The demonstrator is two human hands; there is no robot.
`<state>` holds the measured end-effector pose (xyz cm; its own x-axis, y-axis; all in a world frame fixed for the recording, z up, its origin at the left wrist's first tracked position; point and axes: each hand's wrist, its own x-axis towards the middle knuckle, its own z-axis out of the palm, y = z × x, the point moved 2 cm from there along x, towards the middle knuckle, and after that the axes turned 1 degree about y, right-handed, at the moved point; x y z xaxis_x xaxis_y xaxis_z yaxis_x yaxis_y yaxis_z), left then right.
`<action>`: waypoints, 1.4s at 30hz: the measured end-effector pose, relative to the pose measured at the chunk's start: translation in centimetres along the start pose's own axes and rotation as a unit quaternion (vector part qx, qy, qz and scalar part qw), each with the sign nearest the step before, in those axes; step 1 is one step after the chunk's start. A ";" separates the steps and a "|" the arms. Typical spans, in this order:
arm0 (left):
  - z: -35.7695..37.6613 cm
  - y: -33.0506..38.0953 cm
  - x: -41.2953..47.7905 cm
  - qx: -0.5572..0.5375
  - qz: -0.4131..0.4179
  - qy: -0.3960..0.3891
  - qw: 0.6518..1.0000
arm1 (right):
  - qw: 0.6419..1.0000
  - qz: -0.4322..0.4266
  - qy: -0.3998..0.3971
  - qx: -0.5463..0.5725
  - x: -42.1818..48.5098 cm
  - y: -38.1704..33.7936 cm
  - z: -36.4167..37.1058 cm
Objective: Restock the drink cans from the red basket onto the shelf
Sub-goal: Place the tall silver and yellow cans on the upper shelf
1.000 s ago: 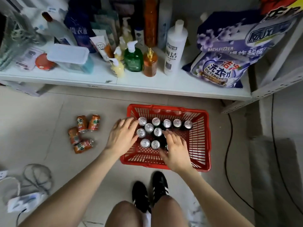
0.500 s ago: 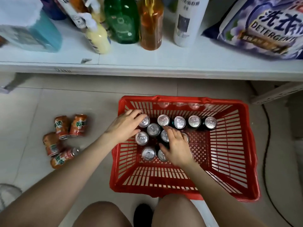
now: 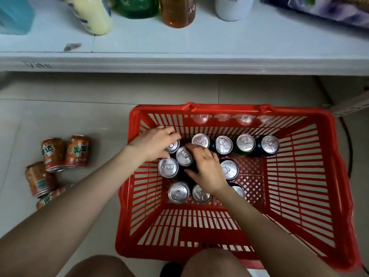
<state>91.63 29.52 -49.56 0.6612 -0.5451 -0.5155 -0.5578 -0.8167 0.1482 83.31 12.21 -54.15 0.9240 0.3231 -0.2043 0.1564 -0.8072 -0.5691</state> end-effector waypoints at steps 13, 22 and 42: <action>-0.5 -0.5 1.4 -0.038 -0.002 -0.028 0.999 | 0.998 -0.029 0.056 0.023 0.8 0.7 1.3; -0.2 -0.5 1.9 0.068 -0.022 -0.017 0.997 | 0.997 -0.014 0.071 0.040 2.6 0.9 1.5; -2.7 -0.4 -0.6 -0.117 -0.054 0.116 0.985 | 0.962 0.048 0.044 0.266 2.0 0.6 -3.0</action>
<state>92.76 29.64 -47.03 0.8224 -0.4598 -0.3352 -0.3654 -0.8783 0.3082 86.34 10.89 -52.56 0.9551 0.1970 -0.2213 -0.1104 -0.4563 -0.8829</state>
